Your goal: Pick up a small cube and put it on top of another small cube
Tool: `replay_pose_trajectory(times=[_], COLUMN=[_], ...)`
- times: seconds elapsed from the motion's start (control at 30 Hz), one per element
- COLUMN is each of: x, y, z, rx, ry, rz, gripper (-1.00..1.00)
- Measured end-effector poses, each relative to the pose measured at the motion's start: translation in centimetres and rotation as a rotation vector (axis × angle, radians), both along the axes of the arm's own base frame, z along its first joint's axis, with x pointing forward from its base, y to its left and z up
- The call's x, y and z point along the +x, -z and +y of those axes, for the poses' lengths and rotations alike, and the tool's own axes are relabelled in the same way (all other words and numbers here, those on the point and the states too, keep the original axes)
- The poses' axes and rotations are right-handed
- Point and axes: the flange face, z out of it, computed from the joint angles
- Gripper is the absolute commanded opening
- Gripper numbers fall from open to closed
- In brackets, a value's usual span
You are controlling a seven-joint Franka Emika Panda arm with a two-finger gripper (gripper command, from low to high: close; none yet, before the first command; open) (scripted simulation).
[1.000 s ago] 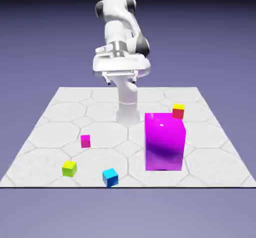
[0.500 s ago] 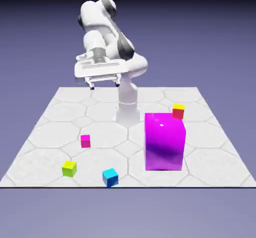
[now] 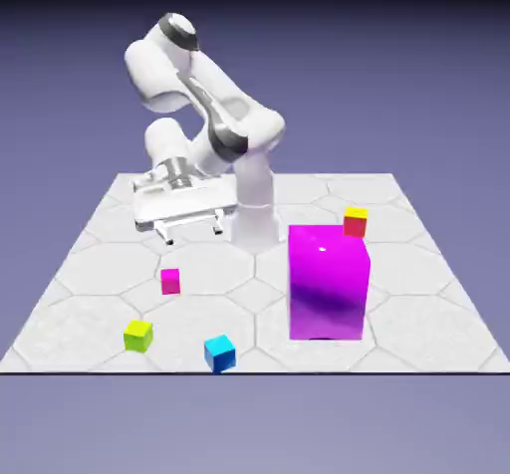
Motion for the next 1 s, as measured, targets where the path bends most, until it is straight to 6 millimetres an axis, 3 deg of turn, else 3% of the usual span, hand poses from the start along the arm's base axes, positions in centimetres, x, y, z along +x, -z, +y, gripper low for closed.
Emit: replay_pose_trajectory(times=[0.23,0.47,0.53,0.8,0.83,0.9,1.0], x=[0.1,-1.4,-1.6,1.4,1.6,1.6,0.8], y=[8.3,17.2,18.0,22.7,23.4,23.4,21.3], z=[0.6,1.9,2.0,3.4,3.8,3.8,2.9], rx=[-0.048,-0.129,-0.139,-0.139,-0.138,-0.138,-0.138], ry=[-0.058,-0.14,-0.15,-0.148,-0.149,-0.15,-0.146], rz=[0.081,0.185,0.196,0.191,0.196,0.197,0.184], gripper=[0.0,0.0,0.0,0.0,-1.0,-1.0,-1.0])
